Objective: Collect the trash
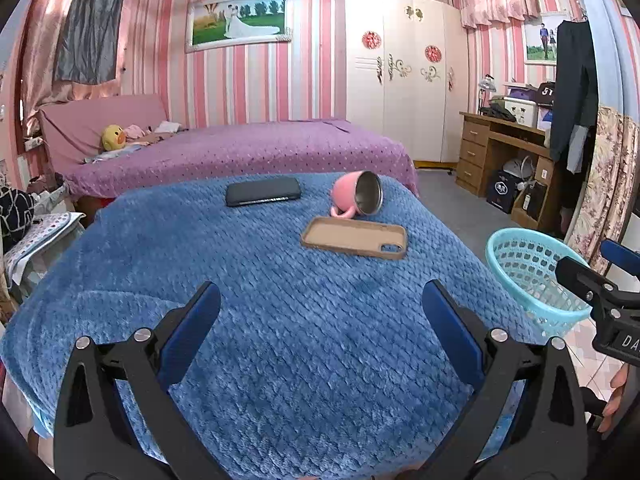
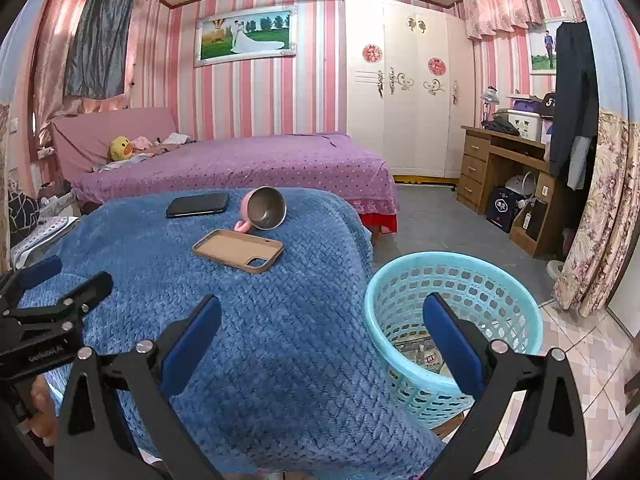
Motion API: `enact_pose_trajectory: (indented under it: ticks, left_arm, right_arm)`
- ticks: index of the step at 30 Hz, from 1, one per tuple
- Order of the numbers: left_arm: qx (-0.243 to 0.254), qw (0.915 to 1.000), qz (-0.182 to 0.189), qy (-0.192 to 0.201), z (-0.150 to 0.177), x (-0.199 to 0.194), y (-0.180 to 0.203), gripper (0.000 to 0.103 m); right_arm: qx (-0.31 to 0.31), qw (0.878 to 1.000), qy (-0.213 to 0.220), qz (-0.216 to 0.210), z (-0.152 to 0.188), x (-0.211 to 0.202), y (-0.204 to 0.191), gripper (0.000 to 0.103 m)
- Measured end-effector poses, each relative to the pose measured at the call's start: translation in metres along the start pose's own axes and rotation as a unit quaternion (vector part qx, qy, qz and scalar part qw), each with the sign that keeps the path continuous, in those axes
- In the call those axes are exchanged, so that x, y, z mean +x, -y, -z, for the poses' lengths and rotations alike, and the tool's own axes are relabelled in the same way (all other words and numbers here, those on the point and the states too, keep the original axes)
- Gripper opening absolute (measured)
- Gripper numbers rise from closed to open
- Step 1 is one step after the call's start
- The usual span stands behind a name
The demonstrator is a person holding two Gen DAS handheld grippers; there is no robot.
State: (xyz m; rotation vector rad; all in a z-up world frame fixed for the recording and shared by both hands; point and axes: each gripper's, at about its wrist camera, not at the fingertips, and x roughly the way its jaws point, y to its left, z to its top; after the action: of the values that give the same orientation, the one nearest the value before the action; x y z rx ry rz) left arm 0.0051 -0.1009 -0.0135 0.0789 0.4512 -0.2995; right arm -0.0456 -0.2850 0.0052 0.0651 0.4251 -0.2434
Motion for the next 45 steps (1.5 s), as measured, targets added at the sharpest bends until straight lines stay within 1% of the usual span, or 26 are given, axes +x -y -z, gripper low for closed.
enact_pose_trajectory:
  ticks: [8,17,36,45]
  left_arm:
    - [0.001,1.0,-0.001,0.003,0.002,-0.002,-0.001,0.098]
    - [0.002,1.0,0.001,0.004,0.003,-0.002,-0.004,0.098]
    - [-0.011,0.9998,0.016,0.002,0.002,-0.003,-0.009,0.098]
    - [-0.01,0.9998,0.014,0.005,0.002,-0.004,-0.008,0.098]
  right_arm:
    - [-0.013,1.0,0.002,0.003,0.002,-0.001,-0.007,0.098]
    - [-0.007,1.0,0.009,0.027,0.002,-0.002,-0.006,0.098]
    - [-0.01,0.999,0.011,0.033,0.004,-0.001,-0.005,0.098]
    - [-0.011,0.999,0.013,0.033,0.003,-0.001,-0.004,0.098]
